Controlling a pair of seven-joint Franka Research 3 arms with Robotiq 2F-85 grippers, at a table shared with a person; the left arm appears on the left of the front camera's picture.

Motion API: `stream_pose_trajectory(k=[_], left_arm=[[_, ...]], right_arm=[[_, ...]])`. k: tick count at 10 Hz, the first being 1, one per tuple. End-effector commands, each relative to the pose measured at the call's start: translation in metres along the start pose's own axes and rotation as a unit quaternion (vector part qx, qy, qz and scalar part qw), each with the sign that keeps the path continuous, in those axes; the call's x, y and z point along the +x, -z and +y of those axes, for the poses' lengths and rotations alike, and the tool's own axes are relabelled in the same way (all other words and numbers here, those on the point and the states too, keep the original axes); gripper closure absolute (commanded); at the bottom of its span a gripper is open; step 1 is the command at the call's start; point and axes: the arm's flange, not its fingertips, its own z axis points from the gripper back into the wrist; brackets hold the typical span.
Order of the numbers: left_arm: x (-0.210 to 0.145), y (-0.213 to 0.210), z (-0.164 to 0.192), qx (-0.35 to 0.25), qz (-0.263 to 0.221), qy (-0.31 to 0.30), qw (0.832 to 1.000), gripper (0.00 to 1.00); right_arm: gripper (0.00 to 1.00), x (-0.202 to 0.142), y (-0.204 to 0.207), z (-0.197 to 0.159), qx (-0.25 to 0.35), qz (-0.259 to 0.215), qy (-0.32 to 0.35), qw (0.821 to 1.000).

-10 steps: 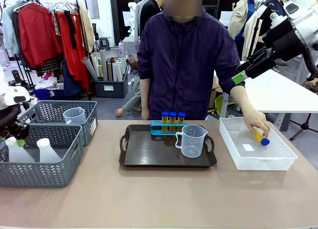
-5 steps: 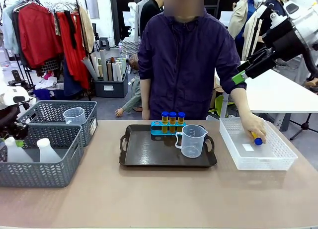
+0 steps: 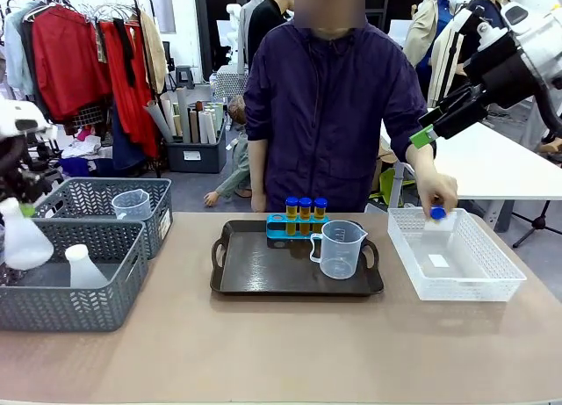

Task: Prepare the laboratory tools.
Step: Pick up one Small flask and place it on the Handle tray.

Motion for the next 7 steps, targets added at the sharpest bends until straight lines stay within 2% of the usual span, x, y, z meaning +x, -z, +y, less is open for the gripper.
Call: stream_pose_trajectory(k=[1, 2, 4, 7], left_arm=[[0.011, -0.047, -0.012, 0.022, -0.021, 0.017, 0.999, 1.00], [0.015, -0.076, -0.024, 0.049, -0.030, 0.015, 0.998, 1.00], [0.018, -0.125, -0.050, 0.059, -0.068, 0.037, 0.995, 1.00], [0.024, -0.173, -0.066, 0.062, -0.100, 0.068, 0.991, 1.00]], right_arm=[[0.00, 0.001, 0.000, 0.000, 0.001, -0.005, -0.002, 1.000], [0.00, 0.001, 0.000, 0.000, 0.001, -0.005, -0.002, 1.000], [0.00, 0.001, 0.000, 0.000, 0.001, -0.005, -0.002, 1.000], [0.00, 0.001, 0.000, 0.000, 0.001, -0.005, -0.002, 1.000]])
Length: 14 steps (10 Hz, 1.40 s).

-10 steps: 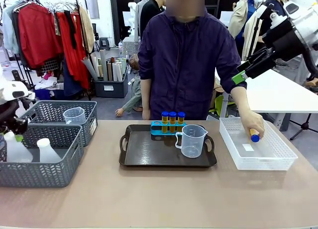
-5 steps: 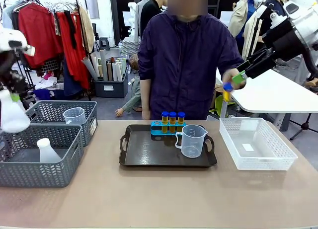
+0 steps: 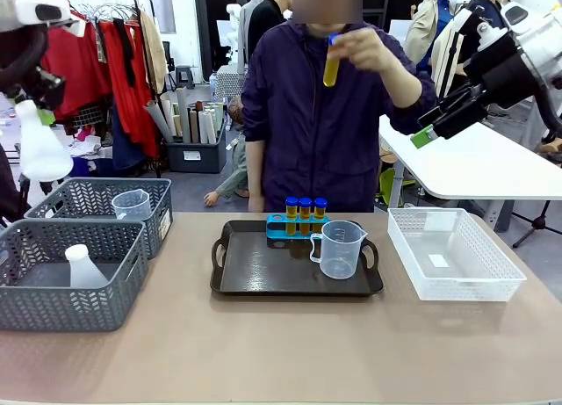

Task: Prepare the laboratory tools.
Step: Pick up one Small flask and place it on the Handle tray.

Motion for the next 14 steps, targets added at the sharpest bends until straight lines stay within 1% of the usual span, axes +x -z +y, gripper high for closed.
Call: stream_pose_trajectory(k=[1, 2, 3, 8, 9, 10, 11, 13, 14], left_arm=[[0.007, -0.017, 0.008, -0.003, -0.001, 0.009, 1.000, 1.00], [0.005, -0.021, 0.015, -0.011, 0.005, 0.005, 1.000, 1.00], [0.003, -0.011, 0.000, 0.000, -0.007, 0.002, 1.000, 1.00], [0.003, -0.011, 0.000, 0.000, -0.007, 0.002, 1.000, 1.00], [0.006, -0.012, 0.000, -0.004, 0.000, 0.005, 1.000, 1.00], [0.009, -0.030, -0.009, -0.010, 0.000, 0.019, 1.000, 1.00], [0.021, -0.035, -0.028, -0.030, 0.006, 0.045, 0.999, 1.00], [0.054, -0.040, -0.054, -0.046, 0.002, 0.094, 0.995, 1.00], [0.068, -0.042, -0.079, -0.062, -0.001, 0.115, 0.991, 1.00]], right_arm=[[0.00, 0.001, 0.000, 0.000, 0.001, -0.005, -0.002, 1.000], [0.00, 0.001, 0.000, 0.000, 0.001, -0.005, -0.002, 1.000], [0.00, 0.001, 0.000, 0.000, 0.001, -0.005, -0.002, 1.000], [0.00, 0.001, 0.000, 0.000, 0.001, -0.005, -0.002, 1.000], [0.00, 0.001, 0.000, 0.000, 0.001, -0.005, -0.002, 1.000], [0.00, 0.001, 0.000, 0.000, 0.001, -0.005, -0.002, 1.000], [0.00, 0.001, 0.000, 0.000, 0.001, -0.005, -0.002, 1.000], [0.00, 0.001, 0.000, 0.000, 0.001, -0.005, -0.002, 1.000], [0.00, 0.001, 0.000, 0.000, 0.001, -0.005, -0.002, 1.000]])
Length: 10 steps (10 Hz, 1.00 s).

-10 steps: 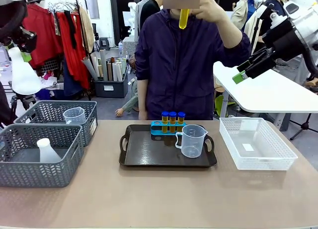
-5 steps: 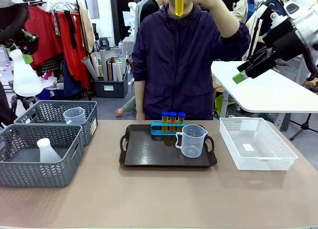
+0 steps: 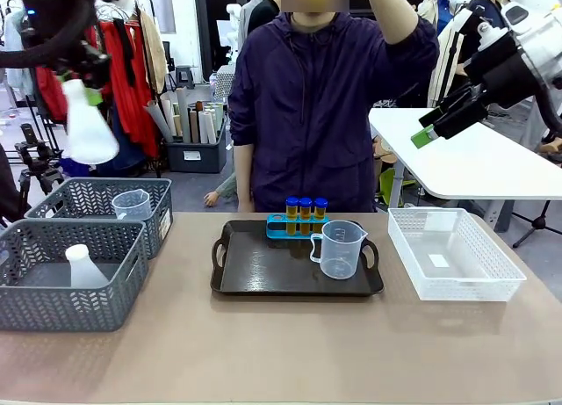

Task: Prepare the laboratory tools.
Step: Pick up one Small flask and place it on the Handle tray.

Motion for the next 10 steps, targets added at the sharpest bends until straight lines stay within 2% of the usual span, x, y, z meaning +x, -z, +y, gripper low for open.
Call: stream_pose_trajectory(k=[1, 4, 5, 7, 10], left_arm=[[0.036, -0.002, -0.020, -0.022, -0.004, 0.061, 0.998, 1.00], [0.073, 0.011, -0.071, -0.063, -0.054, 0.141, 0.986, 1.00], [0.086, 0.019, -0.090, -0.098, -0.054, 0.167, 0.980, 1.00], [0.103, 0.038, -0.113, -0.116, -0.046, 0.204, 0.971, 1.00], [0.114, 0.074, -0.152, -0.144, -0.046, 0.228, 0.962, 1.00]], right_arm=[[0.00, 0.001, 0.000, 0.000, 0.002, -0.005, -0.002, 1.000], [0.00, 0.001, 0.000, 0.000, 0.002, -0.005, -0.002, 1.000], [0.00, 0.001, 0.000, 0.000, 0.002, -0.005, -0.002, 1.000], [0.00, 0.001, 0.000, 0.000, 0.002, -0.005, -0.002, 1.000], [0.00, 0.001, 0.000, 0.000, 0.002, -0.005, -0.002, 1.000]])
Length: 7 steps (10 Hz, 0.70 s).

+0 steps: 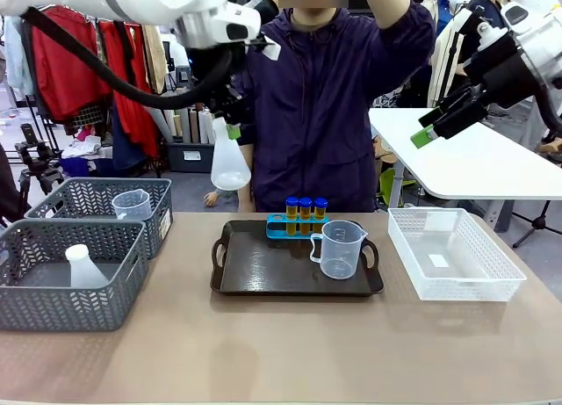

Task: Prepare the laboratory tools.
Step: Pick up one Small flask and place it on the Handle tray.

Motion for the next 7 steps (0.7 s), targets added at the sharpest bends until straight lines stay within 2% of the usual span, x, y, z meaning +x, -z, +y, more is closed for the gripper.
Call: stream_pose_trajectory(k=[1, 5, 7], left_arm=[[0.006, 0.013, -0.003, -0.017, -0.021, 0.018, 0.999, 1.00], [0.017, 0.058, -0.014, -0.042, -0.025, 0.032, 0.998, 1.00], [0.019, 0.078, -0.022, -0.044, -0.012, 0.035, 0.998, 1.00]], right_arm=[[0.00, 0.001, 0.000, 0.000, 0.002, -0.005, -0.001, 1.000], [0.00, 0.001, 0.000, 0.000, 0.002, -0.005, -0.001, 1.000], [0.00, 0.001, 0.000, 0.000, 0.002, -0.005, -0.001, 1.000]])
